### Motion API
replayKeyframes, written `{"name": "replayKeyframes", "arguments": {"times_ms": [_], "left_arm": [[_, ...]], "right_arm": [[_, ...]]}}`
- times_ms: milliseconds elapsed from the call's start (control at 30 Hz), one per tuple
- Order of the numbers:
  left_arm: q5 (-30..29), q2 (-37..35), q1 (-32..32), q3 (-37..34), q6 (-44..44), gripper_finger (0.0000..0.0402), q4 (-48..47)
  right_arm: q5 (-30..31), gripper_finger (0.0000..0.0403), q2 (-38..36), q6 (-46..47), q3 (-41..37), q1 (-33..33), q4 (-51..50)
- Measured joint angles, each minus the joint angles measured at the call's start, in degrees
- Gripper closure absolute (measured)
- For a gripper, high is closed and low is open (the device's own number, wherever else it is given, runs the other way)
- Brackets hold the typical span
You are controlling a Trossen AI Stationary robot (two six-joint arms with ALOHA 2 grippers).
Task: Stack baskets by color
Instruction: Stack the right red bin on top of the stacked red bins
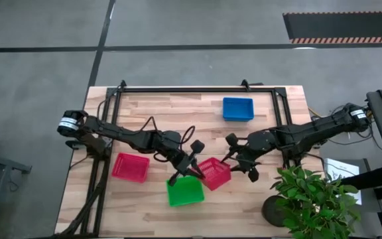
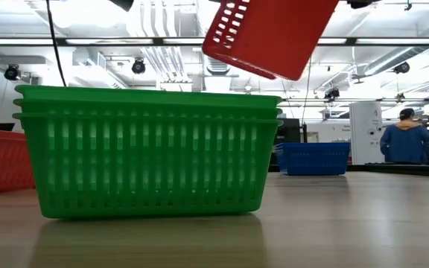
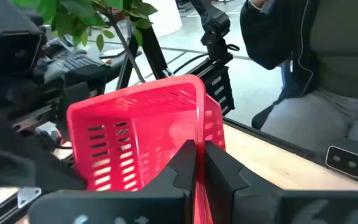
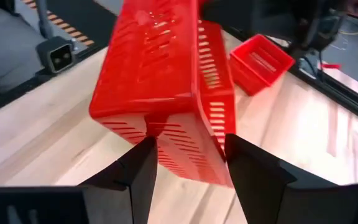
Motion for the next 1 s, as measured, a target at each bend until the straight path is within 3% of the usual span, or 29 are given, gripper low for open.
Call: {"name": "replayKeyframes", "arguments": {"times_ms": [267,567,833,1000], "left_arm": [[-2.45,-1.91,-0.24,0.01,-0.03,0.0401,-3.2],[-20.64,-7.69,-3.69,-0.06,-0.16,0.0401,-13.76],[-25.17,-8.92,-4.9,0.02,-3.13,0.0401,-17.5],[-33.04,-10.14,-6.47,3.58,-8.22,0.0401,-31.23]], "right_arm": [[0.48,0.0207,-1.4,-0.92,0.11,-1.29,-0.41],[6.21,0.0206,-6.8,0.29,0.34,-2.57,-1.28],[8.51,0.0206,-6.07,1.46,0.36,-2.73,-0.65],[13.73,0.0206,-6.0,1.41,0.34,-2.73,-1.63]]}}
